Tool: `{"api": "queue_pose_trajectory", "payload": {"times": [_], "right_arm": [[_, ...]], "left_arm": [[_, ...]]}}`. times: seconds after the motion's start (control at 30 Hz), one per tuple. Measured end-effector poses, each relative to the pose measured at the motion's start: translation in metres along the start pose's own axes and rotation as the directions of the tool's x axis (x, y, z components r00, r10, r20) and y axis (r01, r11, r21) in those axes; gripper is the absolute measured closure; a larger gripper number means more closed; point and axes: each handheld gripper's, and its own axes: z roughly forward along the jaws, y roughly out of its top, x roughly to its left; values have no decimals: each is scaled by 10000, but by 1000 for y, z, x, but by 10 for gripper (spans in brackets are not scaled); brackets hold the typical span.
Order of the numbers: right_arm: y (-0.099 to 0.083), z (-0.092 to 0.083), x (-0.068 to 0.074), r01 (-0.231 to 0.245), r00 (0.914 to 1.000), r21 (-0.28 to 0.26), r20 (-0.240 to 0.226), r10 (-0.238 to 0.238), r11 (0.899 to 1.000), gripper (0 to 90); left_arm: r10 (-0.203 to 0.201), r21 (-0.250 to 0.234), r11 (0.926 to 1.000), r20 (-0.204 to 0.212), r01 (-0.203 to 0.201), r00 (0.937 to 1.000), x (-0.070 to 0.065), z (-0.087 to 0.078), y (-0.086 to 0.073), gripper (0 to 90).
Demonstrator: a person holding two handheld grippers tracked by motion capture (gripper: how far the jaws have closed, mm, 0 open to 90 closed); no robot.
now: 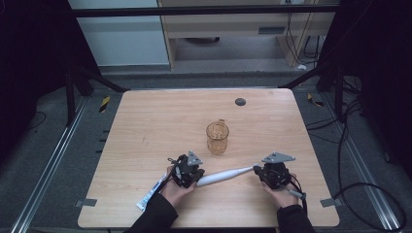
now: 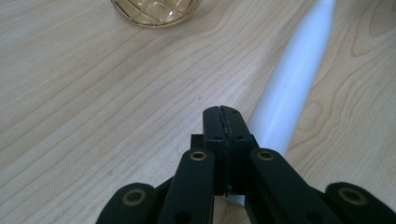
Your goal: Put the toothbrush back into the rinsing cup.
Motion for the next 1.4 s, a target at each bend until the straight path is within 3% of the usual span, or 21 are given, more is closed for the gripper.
{"api": "queue_pose_trajectory", "payload": {"times": [0.97,1.4], "right_arm": [[0,1,0,-79,10000,25,0,79,10000,900],[0,1,-1,-49,10000,4,32,49,10000,899]], "left_arm": [[337,161,9993,654,-348,9973,-24,11,2,895],[535,171,9983,732,-549,9959,-31,14,4,894]]}}
